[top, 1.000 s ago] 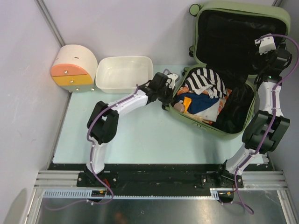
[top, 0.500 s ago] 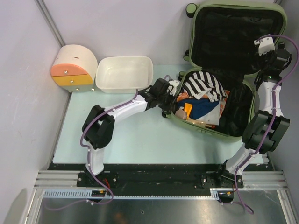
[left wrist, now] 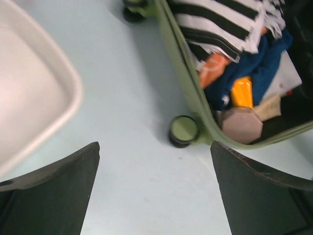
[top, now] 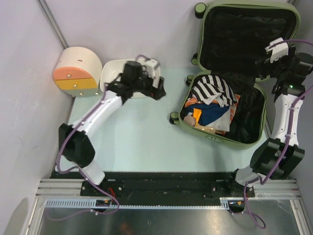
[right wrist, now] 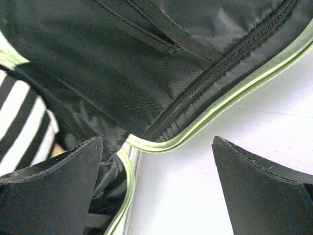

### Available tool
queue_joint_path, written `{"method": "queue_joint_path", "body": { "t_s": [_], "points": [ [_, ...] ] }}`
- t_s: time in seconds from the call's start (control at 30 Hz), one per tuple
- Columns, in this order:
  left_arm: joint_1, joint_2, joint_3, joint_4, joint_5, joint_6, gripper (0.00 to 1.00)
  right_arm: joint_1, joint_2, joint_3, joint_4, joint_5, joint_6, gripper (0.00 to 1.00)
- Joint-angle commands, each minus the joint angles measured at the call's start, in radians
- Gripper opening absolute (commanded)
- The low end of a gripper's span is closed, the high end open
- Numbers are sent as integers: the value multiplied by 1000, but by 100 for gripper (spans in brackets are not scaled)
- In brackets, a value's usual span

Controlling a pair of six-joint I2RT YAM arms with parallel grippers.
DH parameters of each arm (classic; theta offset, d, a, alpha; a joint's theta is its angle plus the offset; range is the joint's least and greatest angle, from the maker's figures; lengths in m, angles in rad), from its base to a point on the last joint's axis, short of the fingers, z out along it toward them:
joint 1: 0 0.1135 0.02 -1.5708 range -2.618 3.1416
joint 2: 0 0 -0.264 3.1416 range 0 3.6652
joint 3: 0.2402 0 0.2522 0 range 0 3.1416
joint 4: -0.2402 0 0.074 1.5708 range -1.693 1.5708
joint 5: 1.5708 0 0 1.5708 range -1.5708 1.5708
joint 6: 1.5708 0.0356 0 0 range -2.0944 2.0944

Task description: Open, take out, and arrange the luggage

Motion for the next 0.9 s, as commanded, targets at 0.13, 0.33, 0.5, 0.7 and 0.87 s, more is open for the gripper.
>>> {"method": "queue_joint_path", "body": {
  "t_s": [0.13,0.33,0.5,0.7,0.87],
  "points": [
    [248,-171,-83,-43,205,321,100,1,-179,-10,-324,-265,19,100],
    [306,-151,-99,-114,199,621,100,59,-268,-23,-580,-348,-16,100],
    [306,-70,-47,-155,156,794,100,102,-281,-45,-750,-353,-85,100],
    [306,117,58,-166,122,931,98,167,-258,-108,-870,-290,-152,100],
    [305,243,133,-171,126,949,98,164,-227,-154,-899,-328,-78,100]
  ]
}}
